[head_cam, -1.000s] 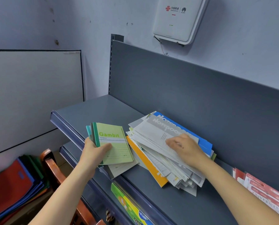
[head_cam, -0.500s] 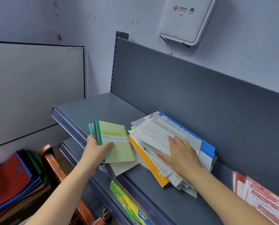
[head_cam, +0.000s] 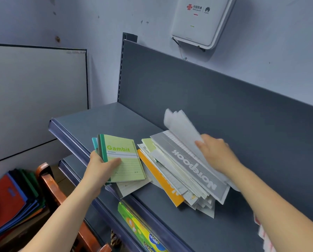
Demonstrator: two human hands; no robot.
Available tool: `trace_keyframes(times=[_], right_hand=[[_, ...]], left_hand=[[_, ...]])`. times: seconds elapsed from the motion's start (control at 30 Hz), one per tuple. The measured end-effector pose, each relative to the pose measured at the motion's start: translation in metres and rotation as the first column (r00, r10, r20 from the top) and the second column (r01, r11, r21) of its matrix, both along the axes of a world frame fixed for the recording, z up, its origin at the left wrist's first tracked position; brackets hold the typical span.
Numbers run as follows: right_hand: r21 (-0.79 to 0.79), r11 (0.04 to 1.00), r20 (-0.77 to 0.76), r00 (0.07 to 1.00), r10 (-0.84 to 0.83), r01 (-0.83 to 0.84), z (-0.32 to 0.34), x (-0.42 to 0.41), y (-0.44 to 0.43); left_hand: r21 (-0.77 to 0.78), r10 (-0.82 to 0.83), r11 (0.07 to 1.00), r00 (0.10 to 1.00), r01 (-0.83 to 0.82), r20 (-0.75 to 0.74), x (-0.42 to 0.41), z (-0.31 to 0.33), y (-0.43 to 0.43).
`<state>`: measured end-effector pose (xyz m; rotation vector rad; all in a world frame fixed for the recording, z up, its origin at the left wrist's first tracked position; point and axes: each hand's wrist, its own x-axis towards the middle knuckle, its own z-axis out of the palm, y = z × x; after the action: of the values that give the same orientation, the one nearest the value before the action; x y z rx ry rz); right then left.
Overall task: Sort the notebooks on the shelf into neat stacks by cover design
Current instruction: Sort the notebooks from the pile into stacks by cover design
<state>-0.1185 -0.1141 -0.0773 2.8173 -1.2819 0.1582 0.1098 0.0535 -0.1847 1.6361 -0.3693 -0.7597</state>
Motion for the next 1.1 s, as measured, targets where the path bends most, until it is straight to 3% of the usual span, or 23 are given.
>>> trace_keyframes(times=[0.1,0.2,0.4,0.5,0.67,0.77,1.0,1.1], right_hand=[[-0.095,0.992,-0.244,0.968,0.061,-0.086,-0.031,0.015,0.021],[-0.124,0.991,-0.300,0.954,0.017,-0.056,-0.053,0.018,0.026],[0.057,0.997,-0.125,0.991,0.050,-0.043,-0.051,0.014,0.012],[0.023,0.998,-0.113,0.992,0.061,-0.059,-0.040,0.017,0.002],[0.210,0.978,0.142,0.990,-0.020,-0.010,0.005,0.001,-0.030],[0.235,0.971,0.163,0.987,0.015,-0.053,0.013,-0.002,-0.037],[0.182,0.974,-0.112,0.981,0.157,-0.135,-0.012,0.005,-0.006],[0.295,0.937,-0.244,0.933,0.263,-0.187,-0.017,-0.015,0.004]], left_hand=[[-0.004,-0.010,1.000,1.000,0.010,0.008,0.003,-0.002,0.000],[-0.001,-0.015,1.000,1.000,0.015,0.010,0.005,-0.004,0.000],[0.001,-0.015,1.000,1.000,0.015,0.005,0.004,-0.004,0.000],[0.004,-0.014,1.000,1.000,0.014,0.005,0.005,-0.005,0.000],[0.000,-0.018,1.000,1.000,0.018,-0.001,0.007,-0.007,-0.001],[0.004,-0.018,1.000,1.000,0.018,0.006,0.008,-0.008,-0.001],[0.001,-0.017,1.000,1.000,0.017,0.017,0.007,-0.005,-0.002],[0.001,-0.023,1.000,1.000,0.023,0.015,0.006,-0.003,-0.001]])
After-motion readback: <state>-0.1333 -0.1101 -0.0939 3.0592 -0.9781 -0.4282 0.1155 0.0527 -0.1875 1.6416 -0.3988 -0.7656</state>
